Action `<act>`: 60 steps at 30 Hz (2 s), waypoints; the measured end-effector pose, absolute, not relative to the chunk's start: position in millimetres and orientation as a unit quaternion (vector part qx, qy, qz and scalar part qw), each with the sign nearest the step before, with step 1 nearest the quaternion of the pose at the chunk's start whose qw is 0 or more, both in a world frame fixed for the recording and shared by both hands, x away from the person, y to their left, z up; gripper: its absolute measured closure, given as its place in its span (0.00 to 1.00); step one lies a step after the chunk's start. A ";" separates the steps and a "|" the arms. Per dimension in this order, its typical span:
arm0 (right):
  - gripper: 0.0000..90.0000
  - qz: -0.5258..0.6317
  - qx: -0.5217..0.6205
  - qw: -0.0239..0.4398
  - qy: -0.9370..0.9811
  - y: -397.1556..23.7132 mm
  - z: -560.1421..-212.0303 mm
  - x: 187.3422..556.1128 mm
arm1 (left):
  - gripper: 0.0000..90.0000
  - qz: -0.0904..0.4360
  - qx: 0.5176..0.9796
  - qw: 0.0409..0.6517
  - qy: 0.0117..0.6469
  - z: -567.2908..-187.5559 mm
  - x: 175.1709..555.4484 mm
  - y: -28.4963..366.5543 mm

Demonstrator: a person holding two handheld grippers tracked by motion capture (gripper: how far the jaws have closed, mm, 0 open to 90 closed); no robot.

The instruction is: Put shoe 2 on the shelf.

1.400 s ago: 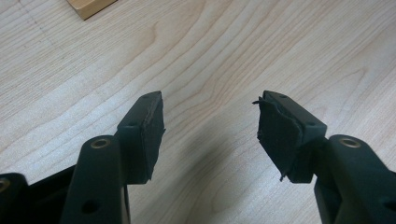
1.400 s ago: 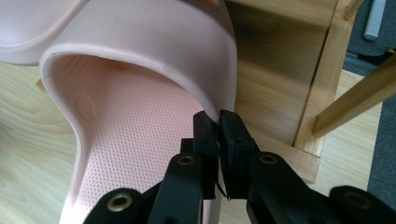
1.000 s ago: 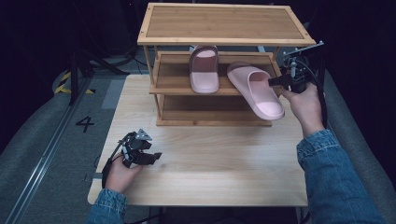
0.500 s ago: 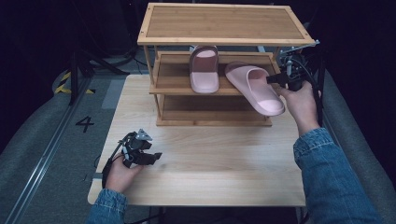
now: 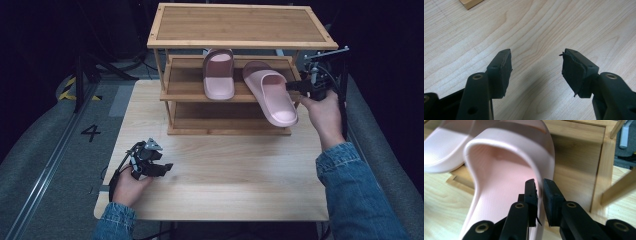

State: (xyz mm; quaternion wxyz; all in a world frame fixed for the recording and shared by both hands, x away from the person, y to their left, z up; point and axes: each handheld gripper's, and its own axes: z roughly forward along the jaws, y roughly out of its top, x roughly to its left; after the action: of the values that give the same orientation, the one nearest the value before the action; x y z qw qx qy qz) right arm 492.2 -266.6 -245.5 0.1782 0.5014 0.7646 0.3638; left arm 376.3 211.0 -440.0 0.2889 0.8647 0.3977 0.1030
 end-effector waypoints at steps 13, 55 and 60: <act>1.00 0.372 0.463 0.181 0.784 -298.5 -228.1 421.1 | 0.45 0.103 0.866 0.285 0.398 -440.6 376.2 209.2; 1.00 0.467 0.431 0.157 0.756 -278.6 -298.1 403.1 | 0.46 0.115 0.864 0.282 0.402 -441.2 365.6 218.4; 1.00 0.464 0.428 0.161 0.759 -266.9 -298.1 422.0 | 0.46 0.119 0.862 0.278 0.406 -441.2 359.5 222.6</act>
State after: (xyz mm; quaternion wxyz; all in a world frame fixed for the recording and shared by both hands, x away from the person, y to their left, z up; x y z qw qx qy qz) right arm 422.0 -266.9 -298.1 0.1609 0.4279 0.7586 0.4642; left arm 359.5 222.6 -441.2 0.2784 0.8624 0.4057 0.1192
